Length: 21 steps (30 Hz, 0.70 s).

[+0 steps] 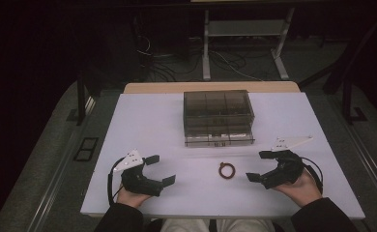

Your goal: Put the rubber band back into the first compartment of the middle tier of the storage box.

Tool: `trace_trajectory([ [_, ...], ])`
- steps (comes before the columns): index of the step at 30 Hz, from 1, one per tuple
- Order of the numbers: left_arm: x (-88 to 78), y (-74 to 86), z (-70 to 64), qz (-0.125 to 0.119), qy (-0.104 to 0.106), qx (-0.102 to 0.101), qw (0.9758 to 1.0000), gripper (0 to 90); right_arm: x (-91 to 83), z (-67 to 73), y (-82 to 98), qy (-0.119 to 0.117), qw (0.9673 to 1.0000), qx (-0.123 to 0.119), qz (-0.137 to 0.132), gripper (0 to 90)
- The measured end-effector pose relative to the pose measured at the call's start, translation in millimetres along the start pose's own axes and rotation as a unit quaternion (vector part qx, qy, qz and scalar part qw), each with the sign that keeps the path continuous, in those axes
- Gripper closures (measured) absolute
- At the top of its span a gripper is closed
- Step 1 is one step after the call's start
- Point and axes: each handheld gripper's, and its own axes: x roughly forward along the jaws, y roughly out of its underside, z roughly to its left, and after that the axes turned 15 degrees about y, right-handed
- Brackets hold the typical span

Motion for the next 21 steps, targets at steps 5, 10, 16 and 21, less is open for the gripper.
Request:
trace_trajectory([
  [5, 0.3, 0.1, -0.1, 0.001, 0.001, 0.000, 1.0000, 0.0, 3.3, 3.4, -4.1, -0.005, 0.9999, -0.008, 0.007, 2.3],
  [10, 0.3, 0.2, 0.0, 0.001, 0.001, 0.000, 1.0000, 0.0, 8.3, 8.7, -10.1, -0.013, 0.9996, -0.022, 0.014, 2.3],
  [16, 0.4, 0.2, 0.0, 0.000, 0.001, 0.000, 1.0000, 0.0, 13.3, 13.5, -16.1, -0.020, 0.9989, -0.035, 0.023, 2.3],
  [21, 0.4, 0.2, 0.1, 0.001, 0.001, 0.000, 1.0000, 0.0, 19.1, 17.8, -20.3, -0.026, 0.9981, -0.045, 0.033, 2.3],
])
